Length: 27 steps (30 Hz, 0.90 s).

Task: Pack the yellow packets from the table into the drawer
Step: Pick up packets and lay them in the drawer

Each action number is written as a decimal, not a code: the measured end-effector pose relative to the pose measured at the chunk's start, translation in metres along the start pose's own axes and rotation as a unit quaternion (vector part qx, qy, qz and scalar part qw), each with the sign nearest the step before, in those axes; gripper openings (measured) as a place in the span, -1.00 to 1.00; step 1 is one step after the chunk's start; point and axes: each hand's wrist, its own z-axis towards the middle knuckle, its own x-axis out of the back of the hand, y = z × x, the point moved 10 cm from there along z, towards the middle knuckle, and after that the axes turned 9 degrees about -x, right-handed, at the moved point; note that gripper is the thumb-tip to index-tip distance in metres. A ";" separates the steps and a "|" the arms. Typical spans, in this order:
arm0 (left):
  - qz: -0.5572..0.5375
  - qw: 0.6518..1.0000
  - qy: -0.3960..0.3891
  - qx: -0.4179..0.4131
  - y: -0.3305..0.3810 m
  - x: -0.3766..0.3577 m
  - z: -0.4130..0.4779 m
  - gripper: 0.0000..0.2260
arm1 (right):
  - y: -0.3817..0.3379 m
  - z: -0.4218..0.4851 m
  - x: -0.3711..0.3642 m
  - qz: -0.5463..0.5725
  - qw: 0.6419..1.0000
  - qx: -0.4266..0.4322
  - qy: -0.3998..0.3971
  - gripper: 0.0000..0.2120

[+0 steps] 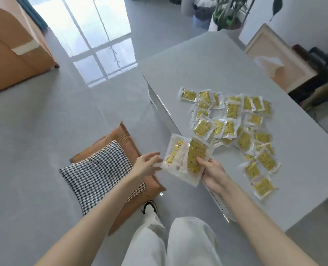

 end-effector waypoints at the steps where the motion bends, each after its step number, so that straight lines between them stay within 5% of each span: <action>1: -0.004 1.000 -0.009 0.011 -0.004 0.000 0.013 -0.68 | -0.003 0.005 0.008 0.023 1.000 0.011 0.014 -0.69; 11: -0.110 0.978 -0.011 0.174 -0.098 -0.045 0.172 -0.69 | -0.011 0.090 0.110 0.129 0.979 0.053 0.147 -0.63; 18: -0.162 0.960 -0.005 0.229 -0.172 -0.100 0.276 -0.64 | -0.024 0.162 0.135 0.131 0.978 0.082 0.137 -0.83; 27: -0.295 0.927 -0.003 0.233 -0.238 -0.148 0.380 -0.33 | -0.016 0.225 0.170 0.121 0.981 0.088 0.122 -0.79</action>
